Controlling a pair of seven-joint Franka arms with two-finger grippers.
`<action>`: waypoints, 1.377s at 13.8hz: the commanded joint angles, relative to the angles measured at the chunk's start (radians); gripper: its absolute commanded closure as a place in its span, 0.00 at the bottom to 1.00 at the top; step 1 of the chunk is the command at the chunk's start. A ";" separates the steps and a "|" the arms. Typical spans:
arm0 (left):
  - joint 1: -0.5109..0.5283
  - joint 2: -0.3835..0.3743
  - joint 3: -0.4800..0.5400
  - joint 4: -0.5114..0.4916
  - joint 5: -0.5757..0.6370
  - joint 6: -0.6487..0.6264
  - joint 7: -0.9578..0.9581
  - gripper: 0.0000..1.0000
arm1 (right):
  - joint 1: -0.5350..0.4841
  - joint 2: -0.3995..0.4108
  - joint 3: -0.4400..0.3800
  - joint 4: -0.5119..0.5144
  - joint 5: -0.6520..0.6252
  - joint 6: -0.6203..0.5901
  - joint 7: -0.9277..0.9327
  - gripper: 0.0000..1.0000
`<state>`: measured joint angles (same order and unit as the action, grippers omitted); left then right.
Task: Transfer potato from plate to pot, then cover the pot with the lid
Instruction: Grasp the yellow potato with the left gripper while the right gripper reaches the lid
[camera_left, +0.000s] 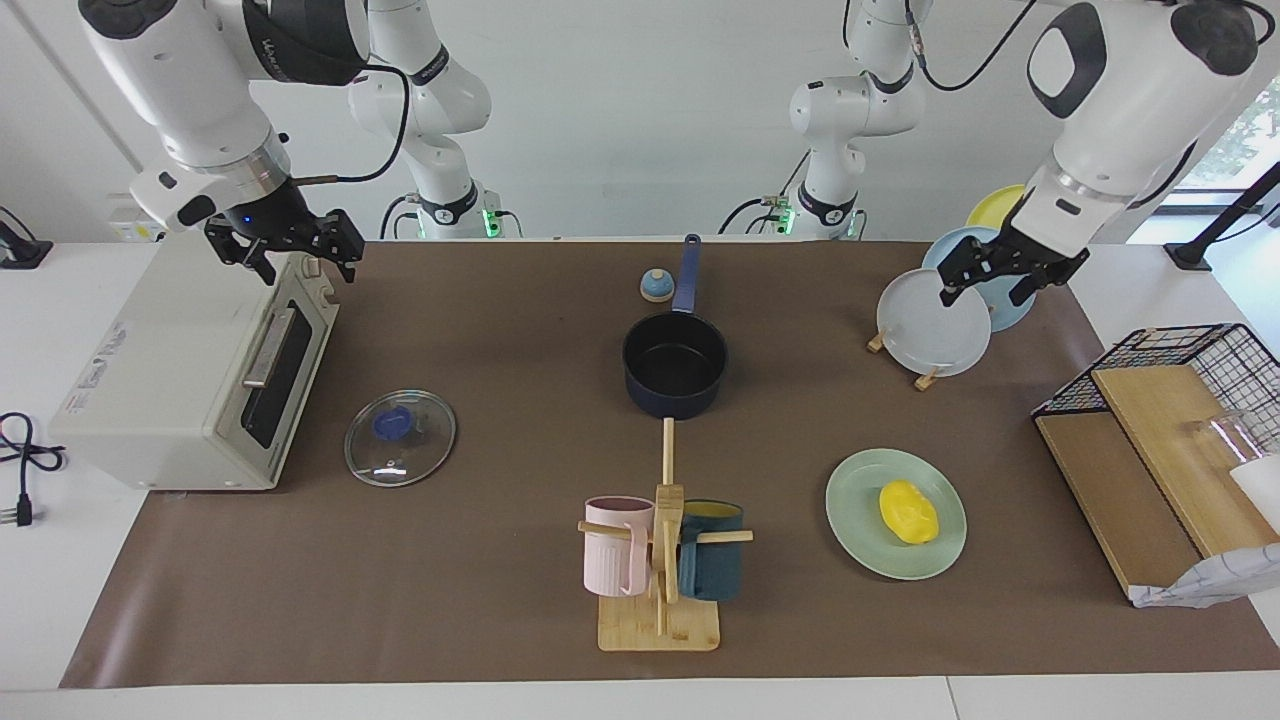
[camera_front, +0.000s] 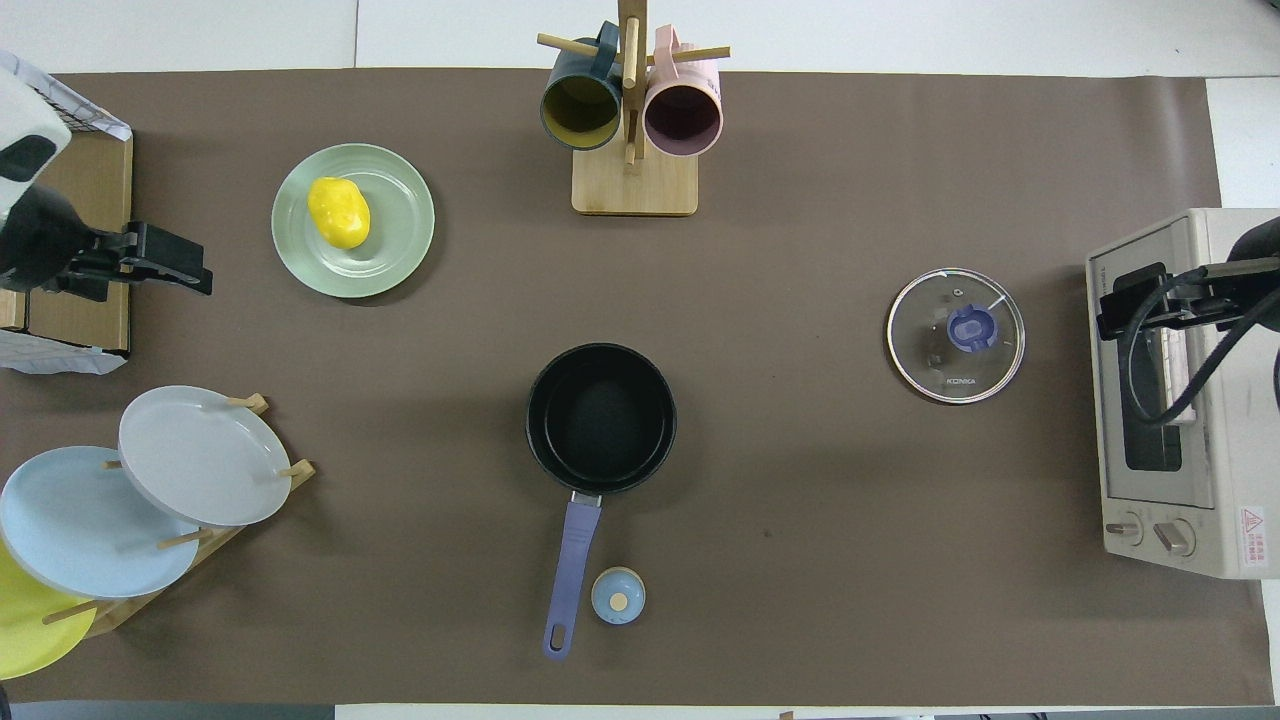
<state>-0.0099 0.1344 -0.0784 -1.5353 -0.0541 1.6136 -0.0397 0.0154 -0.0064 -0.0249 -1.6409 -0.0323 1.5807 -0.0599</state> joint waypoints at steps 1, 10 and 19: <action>-0.021 0.256 -0.006 0.202 -0.013 0.054 -0.012 0.00 | 0.004 -0.038 0.005 -0.134 0.034 0.157 -0.031 0.00; -0.091 0.605 0.083 0.362 0.022 0.322 -0.074 0.00 | 0.021 0.129 0.010 -0.330 0.034 0.533 -0.118 0.00; -0.128 0.542 0.088 0.190 0.055 0.466 -0.097 0.00 | 0.009 0.212 0.010 -0.410 0.034 0.690 -0.140 0.00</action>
<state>-0.1235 0.7340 -0.0064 -1.2466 -0.0357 2.0333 -0.1181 0.0404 0.1919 -0.0205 -2.0414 -0.0154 2.2448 -0.1696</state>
